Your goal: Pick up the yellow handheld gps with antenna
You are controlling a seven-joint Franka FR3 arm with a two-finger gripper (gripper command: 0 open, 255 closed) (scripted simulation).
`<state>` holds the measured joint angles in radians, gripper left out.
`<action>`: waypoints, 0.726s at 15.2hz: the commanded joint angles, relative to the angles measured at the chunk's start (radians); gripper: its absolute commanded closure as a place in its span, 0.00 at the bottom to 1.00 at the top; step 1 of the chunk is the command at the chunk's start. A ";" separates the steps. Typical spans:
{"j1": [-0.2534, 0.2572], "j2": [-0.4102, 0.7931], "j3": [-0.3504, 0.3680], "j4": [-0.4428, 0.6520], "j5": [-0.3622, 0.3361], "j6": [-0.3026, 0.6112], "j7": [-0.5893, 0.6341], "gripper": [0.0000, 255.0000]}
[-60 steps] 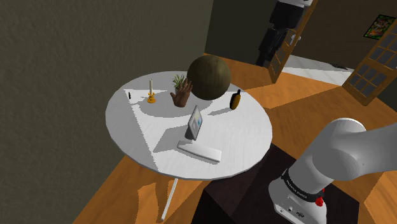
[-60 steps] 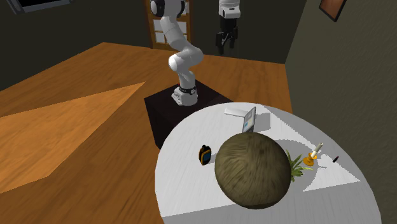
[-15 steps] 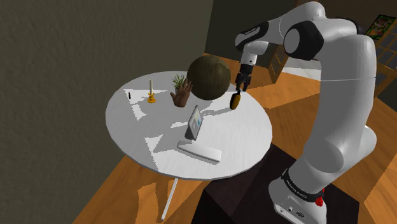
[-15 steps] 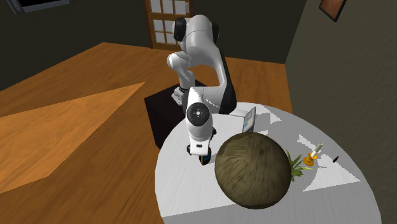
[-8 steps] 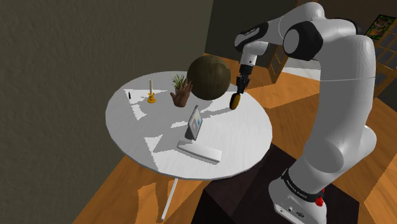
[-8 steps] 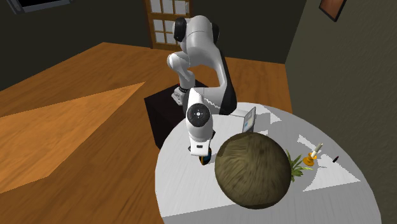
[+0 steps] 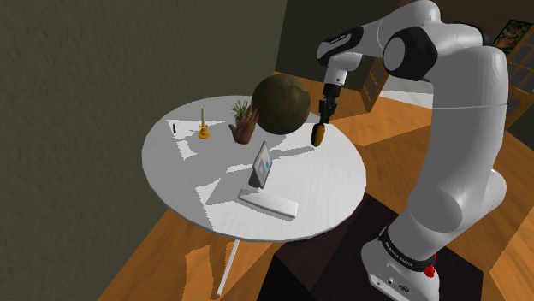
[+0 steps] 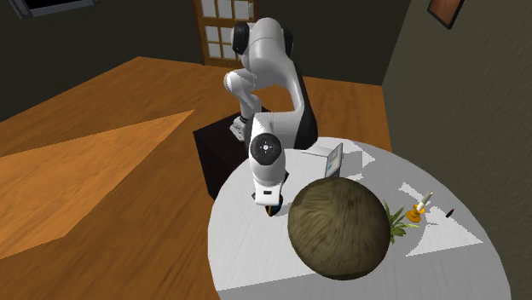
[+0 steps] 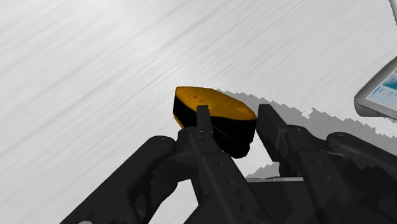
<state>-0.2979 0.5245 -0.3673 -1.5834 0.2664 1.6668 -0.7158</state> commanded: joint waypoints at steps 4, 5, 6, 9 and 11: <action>0.000 -0.022 -0.005 0.034 -0.009 -0.054 0.010 1.00; 0.000 -0.027 -0.005 0.041 -0.011 -0.065 0.012 1.00; -0.001 -0.031 -0.006 0.048 -0.012 -0.076 0.014 1.00; -0.001 -0.043 -0.008 0.071 -0.017 -0.110 0.019 1.00; -0.002 -0.050 -0.010 0.088 -0.019 -0.133 0.023 1.00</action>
<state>-0.3001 0.4774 -0.3767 -1.5043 0.2480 1.5453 -0.6959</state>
